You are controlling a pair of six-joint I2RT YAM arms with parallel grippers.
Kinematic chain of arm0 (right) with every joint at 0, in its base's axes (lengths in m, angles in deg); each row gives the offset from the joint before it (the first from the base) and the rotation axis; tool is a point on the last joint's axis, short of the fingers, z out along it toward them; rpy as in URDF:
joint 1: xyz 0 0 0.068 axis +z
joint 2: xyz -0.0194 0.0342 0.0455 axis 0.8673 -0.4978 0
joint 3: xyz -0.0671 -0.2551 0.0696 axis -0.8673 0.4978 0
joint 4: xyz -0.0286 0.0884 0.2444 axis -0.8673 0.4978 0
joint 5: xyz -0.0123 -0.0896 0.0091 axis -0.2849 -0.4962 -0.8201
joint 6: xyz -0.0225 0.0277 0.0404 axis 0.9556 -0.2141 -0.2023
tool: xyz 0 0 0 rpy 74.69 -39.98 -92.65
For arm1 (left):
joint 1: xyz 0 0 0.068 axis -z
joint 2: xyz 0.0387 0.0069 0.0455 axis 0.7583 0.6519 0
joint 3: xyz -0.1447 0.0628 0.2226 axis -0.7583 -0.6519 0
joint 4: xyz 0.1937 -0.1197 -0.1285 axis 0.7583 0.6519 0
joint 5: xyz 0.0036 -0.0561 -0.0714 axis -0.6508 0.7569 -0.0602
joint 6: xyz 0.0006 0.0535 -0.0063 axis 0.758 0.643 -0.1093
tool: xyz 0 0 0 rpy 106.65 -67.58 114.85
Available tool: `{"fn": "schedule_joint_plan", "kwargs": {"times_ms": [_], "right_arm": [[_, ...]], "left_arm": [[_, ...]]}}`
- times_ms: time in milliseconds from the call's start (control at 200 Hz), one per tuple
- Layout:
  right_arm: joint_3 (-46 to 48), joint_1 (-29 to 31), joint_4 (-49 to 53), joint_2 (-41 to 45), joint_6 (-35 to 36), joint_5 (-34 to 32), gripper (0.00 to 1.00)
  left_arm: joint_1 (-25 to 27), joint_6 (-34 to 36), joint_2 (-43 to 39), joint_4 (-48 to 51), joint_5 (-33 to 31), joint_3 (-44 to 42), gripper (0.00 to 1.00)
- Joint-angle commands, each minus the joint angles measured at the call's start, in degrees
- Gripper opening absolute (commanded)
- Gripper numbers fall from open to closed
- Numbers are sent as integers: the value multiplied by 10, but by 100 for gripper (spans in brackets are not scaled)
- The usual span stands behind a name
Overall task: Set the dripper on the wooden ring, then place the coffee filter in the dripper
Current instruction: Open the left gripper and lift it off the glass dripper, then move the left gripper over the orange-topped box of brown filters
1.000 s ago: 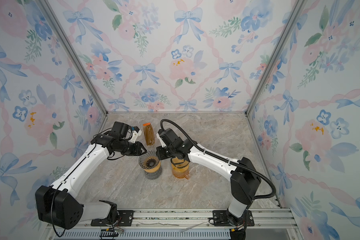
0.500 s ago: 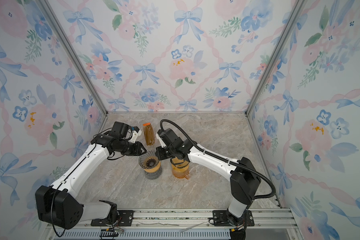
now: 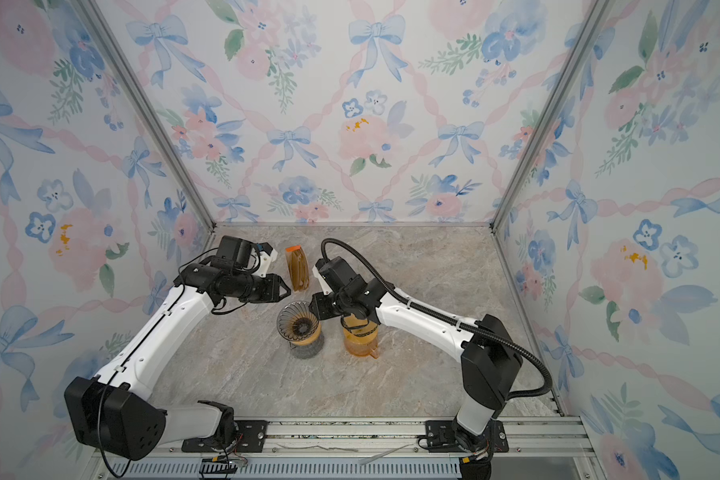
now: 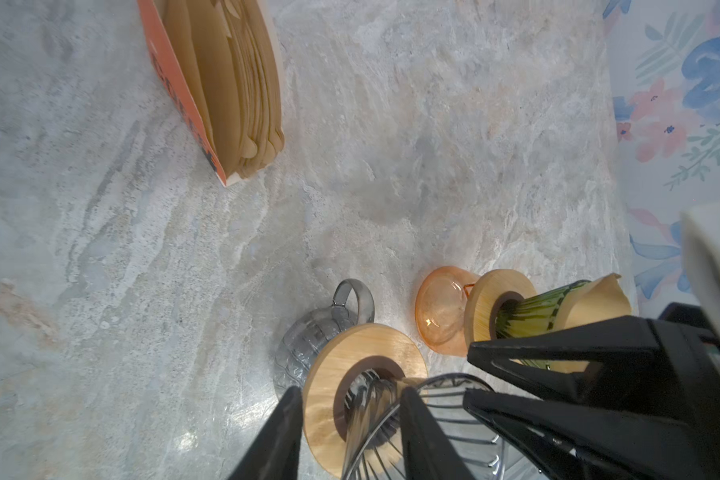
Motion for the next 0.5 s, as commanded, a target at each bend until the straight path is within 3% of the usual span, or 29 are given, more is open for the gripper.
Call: {"fn": "schedule_joint_plan", "kwargs": {"times_ms": [0,310,495], "right_arm": [[2,2,9,46,10,-16,35],[50,4,10,146,40,-53,58],[90,4,29,223,61,-87,64]], "left_arm": [[-4,-8,2,-15,-39,23,41],[8,16,100,-52,-139,90,36],[38,18,190,-51,-225,151,35]]}}
